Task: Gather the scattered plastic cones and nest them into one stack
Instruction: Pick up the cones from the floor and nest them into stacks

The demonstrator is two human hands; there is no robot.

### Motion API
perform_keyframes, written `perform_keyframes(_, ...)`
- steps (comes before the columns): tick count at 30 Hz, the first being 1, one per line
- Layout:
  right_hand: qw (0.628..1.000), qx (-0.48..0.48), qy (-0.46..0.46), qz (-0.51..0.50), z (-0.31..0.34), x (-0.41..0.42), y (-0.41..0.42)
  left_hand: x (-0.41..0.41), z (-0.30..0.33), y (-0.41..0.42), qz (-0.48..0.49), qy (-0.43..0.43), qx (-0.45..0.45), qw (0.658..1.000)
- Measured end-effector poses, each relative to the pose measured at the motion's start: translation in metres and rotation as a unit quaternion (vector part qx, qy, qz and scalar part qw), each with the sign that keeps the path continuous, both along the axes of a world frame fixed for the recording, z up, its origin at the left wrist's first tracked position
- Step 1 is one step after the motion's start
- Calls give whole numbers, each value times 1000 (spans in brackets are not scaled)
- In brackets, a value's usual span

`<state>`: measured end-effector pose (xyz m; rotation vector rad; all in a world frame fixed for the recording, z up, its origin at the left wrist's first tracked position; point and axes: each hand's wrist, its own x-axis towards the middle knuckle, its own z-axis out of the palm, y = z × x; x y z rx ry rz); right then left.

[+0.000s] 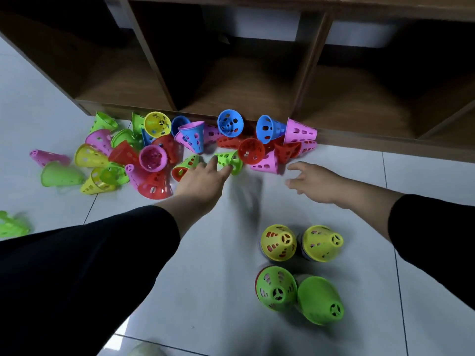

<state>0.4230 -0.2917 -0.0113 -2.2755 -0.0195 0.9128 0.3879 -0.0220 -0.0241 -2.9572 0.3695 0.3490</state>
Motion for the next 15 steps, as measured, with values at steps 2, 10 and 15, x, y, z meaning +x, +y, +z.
perform_keyframes(2,998,23,40,-41,-14,8,12,12,-7,0,-41,-11,47,998)
perform_keyframes(10,979,82,75,-170,-45,20,39,44,-23,-12,-80,3,98,992)
perform_keyframes(15,981,68,31,-179,-51,18,44,57,-16,-10,-92,13,100,991)
